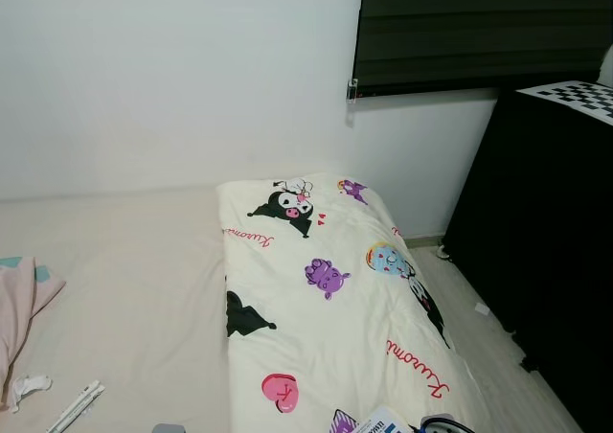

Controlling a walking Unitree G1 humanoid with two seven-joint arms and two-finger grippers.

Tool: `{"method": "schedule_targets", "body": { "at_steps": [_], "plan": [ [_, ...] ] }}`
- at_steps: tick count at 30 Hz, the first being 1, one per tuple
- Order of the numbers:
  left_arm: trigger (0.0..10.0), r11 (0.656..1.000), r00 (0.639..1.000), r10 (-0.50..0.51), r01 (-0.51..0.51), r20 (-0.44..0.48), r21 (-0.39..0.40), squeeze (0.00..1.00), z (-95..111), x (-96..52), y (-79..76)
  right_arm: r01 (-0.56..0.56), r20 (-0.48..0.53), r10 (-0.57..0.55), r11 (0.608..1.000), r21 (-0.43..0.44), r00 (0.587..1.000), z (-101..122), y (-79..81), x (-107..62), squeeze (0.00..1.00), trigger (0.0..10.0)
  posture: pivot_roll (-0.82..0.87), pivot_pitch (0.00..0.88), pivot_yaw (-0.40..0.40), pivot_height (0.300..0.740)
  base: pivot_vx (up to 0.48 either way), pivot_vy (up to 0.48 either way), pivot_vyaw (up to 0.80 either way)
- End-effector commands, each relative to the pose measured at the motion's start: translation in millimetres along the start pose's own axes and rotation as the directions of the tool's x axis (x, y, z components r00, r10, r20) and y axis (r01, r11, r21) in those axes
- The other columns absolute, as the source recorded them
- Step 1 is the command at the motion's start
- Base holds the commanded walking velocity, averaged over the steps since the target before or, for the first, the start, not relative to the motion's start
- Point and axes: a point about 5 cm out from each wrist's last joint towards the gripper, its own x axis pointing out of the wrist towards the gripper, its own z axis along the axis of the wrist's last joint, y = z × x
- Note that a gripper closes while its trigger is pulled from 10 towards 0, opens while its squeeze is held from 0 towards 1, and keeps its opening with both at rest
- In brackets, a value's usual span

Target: Clean up the room

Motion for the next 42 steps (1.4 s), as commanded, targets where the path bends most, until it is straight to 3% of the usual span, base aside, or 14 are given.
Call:
{"method": "schedule_targets", "body": {
  "at_steps": [1, 14, 42],
  "plan": [
    [10.0, 1.0, 1.0, -0.005, 0.005, -0.012, 0.018, 0.0, -3.7, -0.3, -1.0, -0.053, -0.13, 0.048, 0.998, -0.033, 0.99, -33.2, 10.6, -6.3, 0.0, 10.0, -0.05, 0.0, -0.035, 0.74, 0.0, 0.0, 0.0],
    [10.0, 1.0, 1.0, -0.013, 0.013, -0.014, 0.023, 0.0, -4.0, 0.7, -4.8, -0.04, -0.14, 0.034, 0.998, -0.043, 0.99, -37.1, 1.8, -7.5, 0.0, 10.0, -0.06, 0.0, -0.038, 0.74, 0.0, 0.0, 0.0],
    [10.0, 0.999, 1.0, -0.022, 0.022, -0.008, 0.026, 0.0, -0.2, 2.5, -9.5, -0.041, -0.131, 0.034, 0.998, -0.047, 0.991, -33.2, 1.2, -6.5, 0.0, 10.0, -0.06, 0.0, -0.041, 0.74, 0.0, 0.0, 0.0]
  ]
}}
